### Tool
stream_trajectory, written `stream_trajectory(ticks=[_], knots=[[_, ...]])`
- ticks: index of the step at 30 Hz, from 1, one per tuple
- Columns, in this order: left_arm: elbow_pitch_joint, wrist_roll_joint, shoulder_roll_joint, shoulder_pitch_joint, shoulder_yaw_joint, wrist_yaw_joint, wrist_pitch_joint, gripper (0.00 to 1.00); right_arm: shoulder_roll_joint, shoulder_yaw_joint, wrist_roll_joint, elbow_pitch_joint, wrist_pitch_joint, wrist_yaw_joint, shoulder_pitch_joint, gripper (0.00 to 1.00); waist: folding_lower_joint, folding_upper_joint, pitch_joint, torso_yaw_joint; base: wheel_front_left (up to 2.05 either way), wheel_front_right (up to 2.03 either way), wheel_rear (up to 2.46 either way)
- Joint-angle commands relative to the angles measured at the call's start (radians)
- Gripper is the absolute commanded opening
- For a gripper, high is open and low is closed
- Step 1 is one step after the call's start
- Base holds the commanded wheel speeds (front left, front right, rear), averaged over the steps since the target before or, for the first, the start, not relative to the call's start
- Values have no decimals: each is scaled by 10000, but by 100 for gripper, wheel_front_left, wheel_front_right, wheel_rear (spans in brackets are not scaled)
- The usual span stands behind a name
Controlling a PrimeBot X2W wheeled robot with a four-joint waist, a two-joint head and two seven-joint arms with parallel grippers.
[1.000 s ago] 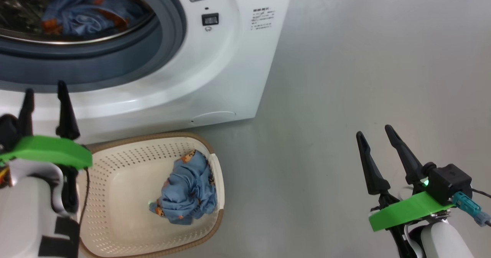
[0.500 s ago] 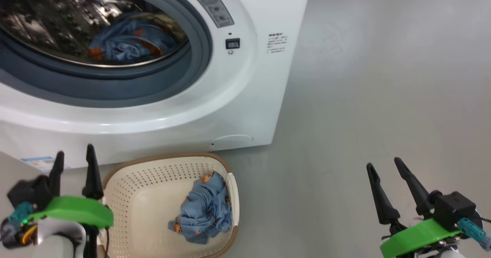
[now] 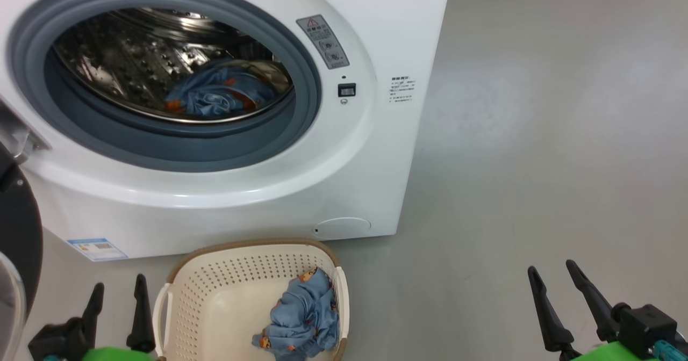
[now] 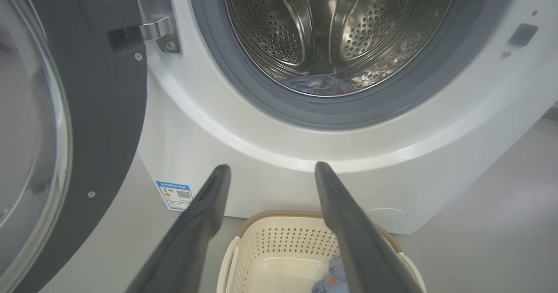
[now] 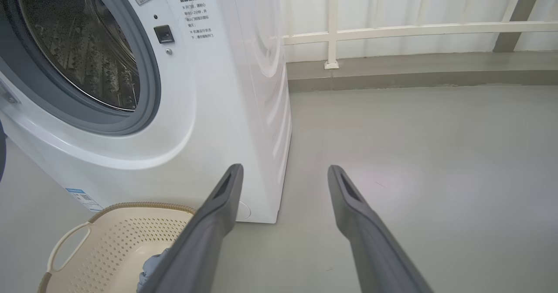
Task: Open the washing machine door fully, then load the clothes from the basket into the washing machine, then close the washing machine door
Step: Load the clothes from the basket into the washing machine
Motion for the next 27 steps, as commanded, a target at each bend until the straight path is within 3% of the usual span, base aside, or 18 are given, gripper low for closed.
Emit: stream_trajectory(ticks=[1,15,27], knots=[[-317,116,155,5,334,-15,-65,100,-171,140,93,-263,-49,16,75,100,0,0,-144,52,0,0,0],[-1404,287,-117,1058,576,-15,-65,100,-123,-30,78,-392,-49,16,652,100,0,0,-395,-40,0,0,0],[-1266,207,-205,969,393,-15,-65,100,-25,-6,59,-418,-49,16,470,100,0,0,-177,-106,0,0,0]])
